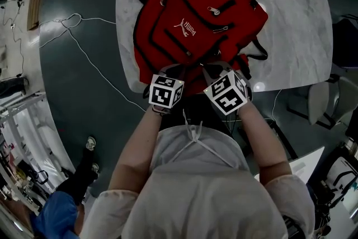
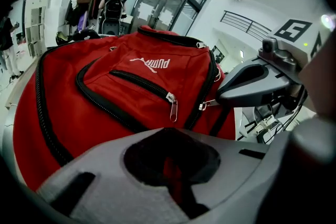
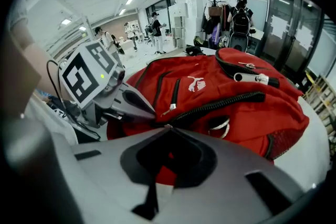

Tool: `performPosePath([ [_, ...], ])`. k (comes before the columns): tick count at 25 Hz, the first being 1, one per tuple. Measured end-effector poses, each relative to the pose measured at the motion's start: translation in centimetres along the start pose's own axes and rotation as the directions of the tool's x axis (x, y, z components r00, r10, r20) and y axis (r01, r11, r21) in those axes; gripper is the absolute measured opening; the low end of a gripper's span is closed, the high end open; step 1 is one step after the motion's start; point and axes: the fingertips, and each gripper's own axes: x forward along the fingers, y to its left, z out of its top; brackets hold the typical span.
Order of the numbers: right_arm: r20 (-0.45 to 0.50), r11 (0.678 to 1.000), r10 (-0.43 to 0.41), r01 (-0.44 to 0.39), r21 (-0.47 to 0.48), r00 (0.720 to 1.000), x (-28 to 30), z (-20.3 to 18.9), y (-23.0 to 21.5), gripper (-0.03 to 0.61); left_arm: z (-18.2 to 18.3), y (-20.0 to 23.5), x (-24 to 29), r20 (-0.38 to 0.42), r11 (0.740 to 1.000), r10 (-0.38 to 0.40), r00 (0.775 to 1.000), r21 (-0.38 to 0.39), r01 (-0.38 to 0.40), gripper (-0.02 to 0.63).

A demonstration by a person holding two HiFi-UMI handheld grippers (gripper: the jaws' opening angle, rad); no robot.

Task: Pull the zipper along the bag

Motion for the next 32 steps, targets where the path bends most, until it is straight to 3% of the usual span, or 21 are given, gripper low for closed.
performPosePath([
  [23, -0.022, 0.986, -0.020, 0.016, -0.163, 1.000, -4.2, 2.3, -3.7, 0.025, 0.1, 0.1, 0.0, 0.004, 1.000, 0.012, 1.000, 0.010, -0.012, 0.018],
  [32, -0.010, 0.985, -0.019, 0.017, -0.174, 1.000, -5.1, 3.1, -5.1, 0.025, 0.1, 0.1, 0.0, 0.000, 1.000, 0.020, 1.000, 0.010, -0.020, 0.018],
])
